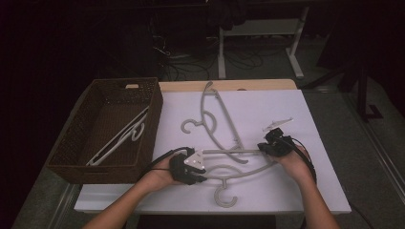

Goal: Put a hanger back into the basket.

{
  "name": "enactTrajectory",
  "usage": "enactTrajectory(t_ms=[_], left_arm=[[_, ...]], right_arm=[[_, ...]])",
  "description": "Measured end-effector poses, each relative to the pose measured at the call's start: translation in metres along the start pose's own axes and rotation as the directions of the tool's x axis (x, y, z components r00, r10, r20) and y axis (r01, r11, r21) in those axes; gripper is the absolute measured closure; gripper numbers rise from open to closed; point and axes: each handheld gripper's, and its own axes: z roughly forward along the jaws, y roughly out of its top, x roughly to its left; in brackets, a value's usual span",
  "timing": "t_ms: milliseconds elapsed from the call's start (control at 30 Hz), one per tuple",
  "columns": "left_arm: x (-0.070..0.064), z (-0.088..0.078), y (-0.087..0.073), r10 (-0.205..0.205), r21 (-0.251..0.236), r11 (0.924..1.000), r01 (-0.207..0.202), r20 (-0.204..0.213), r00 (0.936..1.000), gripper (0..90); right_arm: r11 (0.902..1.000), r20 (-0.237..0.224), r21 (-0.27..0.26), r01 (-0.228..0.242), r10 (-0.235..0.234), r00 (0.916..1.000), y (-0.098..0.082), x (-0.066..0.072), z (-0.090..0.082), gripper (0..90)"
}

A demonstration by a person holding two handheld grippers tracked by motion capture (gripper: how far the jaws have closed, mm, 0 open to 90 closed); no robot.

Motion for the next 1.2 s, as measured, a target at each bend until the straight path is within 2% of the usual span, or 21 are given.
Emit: enactTrajectory(t_ms=[100, 267, 500, 633, 667, 733, 833, 933, 1000, 1067, 1200], left_arm=[[0.000, 0.000, 0.001, 0.019, 0.002, 0.9998, -0.019, 0.013, 0.9997, 74.6], [0.002, -0.003, 0.002, 0.026, -0.016, 0.9996, -0.025, 0.047, 0.9986, 76.3], [-0.002, 0.002, 0.004, 0.053, 0.015, 0.9984, -0.055, 0.078, 0.9955, 79.1], [-0.002, 0.002, 0.004, 0.046, 0.019, 0.9987, -0.048, 0.065, 0.9968, 81.0], [0.000, 0.001, 0.004, 0.040, 0.014, 0.9990, -0.041, 0.071, 0.9967, 81.1], [0.001, 0.000, 0.004, 0.025, 0.007, 0.9996, -0.026, 0.061, 0.9978, 81.1], [0.002, -0.003, 0.004, 0.008, 0.000, 1.0000, -0.009, 0.057, 0.9983, 81.1], [0.007, -0.008, 0.002, -0.036, -0.020, 0.9991, 0.037, 0.046, 0.9983, 81.1], [0.010, -0.012, 0.001, -0.070, -0.034, 0.9969, 0.071, 0.036, 0.9969, 81.2], [0.014, -0.017, 0.001, -0.104, -0.055, 0.9929, 0.106, 0.025, 0.9942, 81.2], [0.022, -0.028, 0.004, -0.180, -0.102, 0.9782, 0.181, 0.014, 0.9835, 81.2]], right_arm=[[1.0000, -0.002, 0.001, 0.001, -0.001, 1.0000, 0.000, 0.000, 0.000, 89.4], [1.0000, -0.007, 0.004, 0.007, -0.007, 1.0000, 0.001, -0.001, 0.000, 89.4], [0.9999, -0.012, -0.004, 0.012, -0.012, 0.9998, 0.003, -0.002, -0.001, 89.2], [0.9990, -0.020, -0.045, 0.004, -0.005, 0.9998, 0.006, -0.003, -0.006, 83.2], [0.9951, -0.028, -0.098, -0.004, 0.002, 0.9996, 0.010, -0.003, -0.015, 78.8], [0.9904, -0.037, -0.137, -0.019, 0.014, 0.9992, 0.012, -0.003, -0.022, 75.5], [0.9826, -0.048, -0.183, -0.029, 0.021, 0.9986, 0.015, -0.003, -0.035, 70.9], [0.9755, -0.050, -0.216, -0.044, 0.034, 0.9982, 0.014, -0.005, -0.046, 62.7], [0.9737, -0.054, -0.223, -0.049, 0.038, 0.9978, 0.011, -0.007, -0.051, 58.8], [0.9762, -0.060, -0.211, -0.049, 0.037, 0.9975, 0.007, -0.008, -0.053, 54.4], [0.9815, -0.064, -0.187, -0.041, 0.030, 0.9975, -0.004, -0.008, -0.053, 45.8]])
